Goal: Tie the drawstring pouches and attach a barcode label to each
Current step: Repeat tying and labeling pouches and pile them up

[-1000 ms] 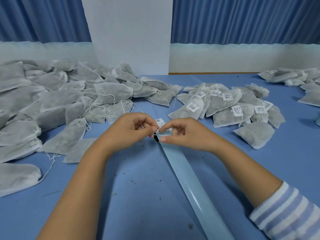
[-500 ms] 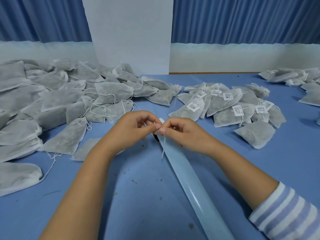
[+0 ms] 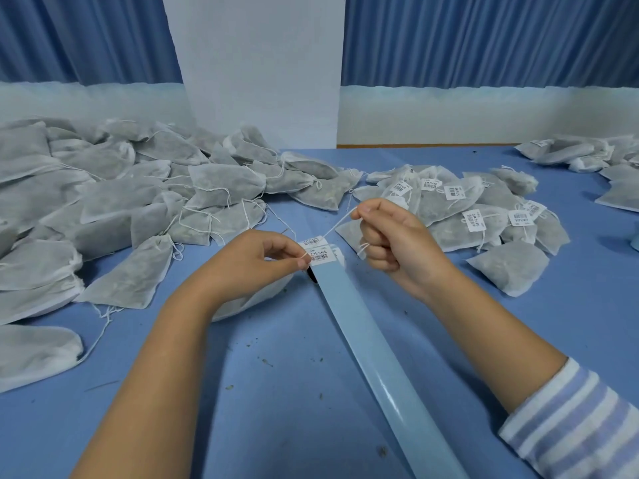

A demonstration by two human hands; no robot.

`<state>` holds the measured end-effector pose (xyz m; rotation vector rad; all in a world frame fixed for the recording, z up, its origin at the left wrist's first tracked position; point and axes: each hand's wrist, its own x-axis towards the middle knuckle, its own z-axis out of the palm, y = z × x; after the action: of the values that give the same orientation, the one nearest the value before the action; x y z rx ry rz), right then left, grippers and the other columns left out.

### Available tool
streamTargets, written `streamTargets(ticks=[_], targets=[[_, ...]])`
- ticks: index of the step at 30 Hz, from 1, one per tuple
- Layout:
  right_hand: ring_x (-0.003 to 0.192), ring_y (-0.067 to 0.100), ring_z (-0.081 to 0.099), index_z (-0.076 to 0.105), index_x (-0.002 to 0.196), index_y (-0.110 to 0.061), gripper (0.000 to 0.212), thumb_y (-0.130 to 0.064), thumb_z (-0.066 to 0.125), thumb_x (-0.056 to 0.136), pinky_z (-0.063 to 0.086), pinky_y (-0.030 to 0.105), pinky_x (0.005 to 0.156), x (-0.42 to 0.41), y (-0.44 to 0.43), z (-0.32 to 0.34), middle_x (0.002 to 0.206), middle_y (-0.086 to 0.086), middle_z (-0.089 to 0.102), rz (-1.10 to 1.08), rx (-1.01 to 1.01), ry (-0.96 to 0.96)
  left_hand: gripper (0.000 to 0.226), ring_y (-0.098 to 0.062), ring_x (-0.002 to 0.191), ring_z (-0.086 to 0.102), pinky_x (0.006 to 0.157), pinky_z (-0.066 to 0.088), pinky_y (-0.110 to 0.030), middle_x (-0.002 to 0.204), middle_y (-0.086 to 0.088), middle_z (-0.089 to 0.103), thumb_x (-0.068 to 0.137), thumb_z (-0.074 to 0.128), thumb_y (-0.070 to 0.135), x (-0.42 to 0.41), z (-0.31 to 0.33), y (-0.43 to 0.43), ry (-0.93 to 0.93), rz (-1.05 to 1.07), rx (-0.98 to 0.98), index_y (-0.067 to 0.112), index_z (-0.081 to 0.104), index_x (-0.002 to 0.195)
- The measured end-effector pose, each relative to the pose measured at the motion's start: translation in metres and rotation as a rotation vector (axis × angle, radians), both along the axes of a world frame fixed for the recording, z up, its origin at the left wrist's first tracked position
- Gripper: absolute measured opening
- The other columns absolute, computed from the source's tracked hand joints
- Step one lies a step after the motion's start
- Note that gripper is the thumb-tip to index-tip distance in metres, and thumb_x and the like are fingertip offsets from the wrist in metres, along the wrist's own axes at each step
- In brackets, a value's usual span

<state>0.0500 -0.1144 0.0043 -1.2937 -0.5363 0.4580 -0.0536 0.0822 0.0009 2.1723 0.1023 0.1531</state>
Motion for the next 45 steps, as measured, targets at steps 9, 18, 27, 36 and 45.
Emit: streamTargets(ticks=[9, 18, 27, 36, 45], targets=[[0.042, 0.007, 0.027, 0.062, 0.078, -0.025, 0.021, -0.020, 0.057, 0.097, 0.027, 0.016, 0.042, 0.005, 0.004, -0.011, 0.047, -0.001, 0.041, -0.346, -0.153, -0.361, 0.013, -0.008, 0.095, 0.072, 0.083, 0.051, -0.014, 0.093, 0.000, 0.078, 0.079, 0.077, 0.015, -0.007, 0.010, -0.010, -0.186, -0.240, -0.455, 0.025, 0.081, 0.085], [0.055, 0.010, 0.033, 0.067, 0.076, -0.015, 0.020, -0.025, 0.053, 0.087, 0.034, 0.026, 0.047, -0.021, 0.003, -0.024, 0.059, -0.014, 0.034, -0.234, -0.360, -1.364, 0.025, -0.006, 0.107, 0.068, 0.087, 0.051, -0.014, 0.104, 0.005, 0.077, 0.089, 0.068, 0.006, -0.004, 0.011, -0.007, -0.331, -0.059, -0.460, 0.026, 0.081, 0.094], [0.059, 0.005, 0.043, 0.073, 0.086, -0.014, 0.007, -0.012, 0.068, 0.089, 0.039, 0.022, 0.056, -0.008, 0.004, -0.027, 0.068, -0.004, 0.056, -0.420, -0.192, -1.251, 0.014, -0.011, 0.101, 0.070, 0.095, 0.051, -0.022, 0.093, 0.004, 0.078, 0.088, 0.072, 0.017, -0.006, 0.010, -0.017, -0.022, -0.173, -0.172, 0.027, 0.081, 0.083], [0.053, 0.005, 0.046, 0.066, 0.105, -0.035, 0.030, -0.012, 0.071, 0.087, 0.039, 0.009, 0.061, -0.009, 0.011, -0.023, 0.113, -0.004, 0.059, -0.155, -0.314, -0.640, 0.022, -0.007, 0.103, 0.069, 0.085, 0.048, -0.009, 0.091, 0.001, 0.077, 0.092, 0.065, 0.018, -0.006, 0.010, -0.020, -0.006, -0.219, -0.305, 0.028, 0.078, 0.078], [0.062, 0.020, 0.041, 0.074, 0.091, -0.012, 0.010, -0.005, 0.067, 0.088, 0.034, 0.016, 0.052, -0.016, 0.008, -0.012, 0.089, 0.018, 0.072, 0.032, -0.296, -0.449, 0.023, -0.011, 0.098, 0.065, 0.098, 0.047, -0.026, 0.091, 0.002, 0.075, 0.094, 0.062, 0.014, -0.003, 0.009, -0.015, -0.077, -0.181, -0.335, 0.026, 0.078, 0.080]])
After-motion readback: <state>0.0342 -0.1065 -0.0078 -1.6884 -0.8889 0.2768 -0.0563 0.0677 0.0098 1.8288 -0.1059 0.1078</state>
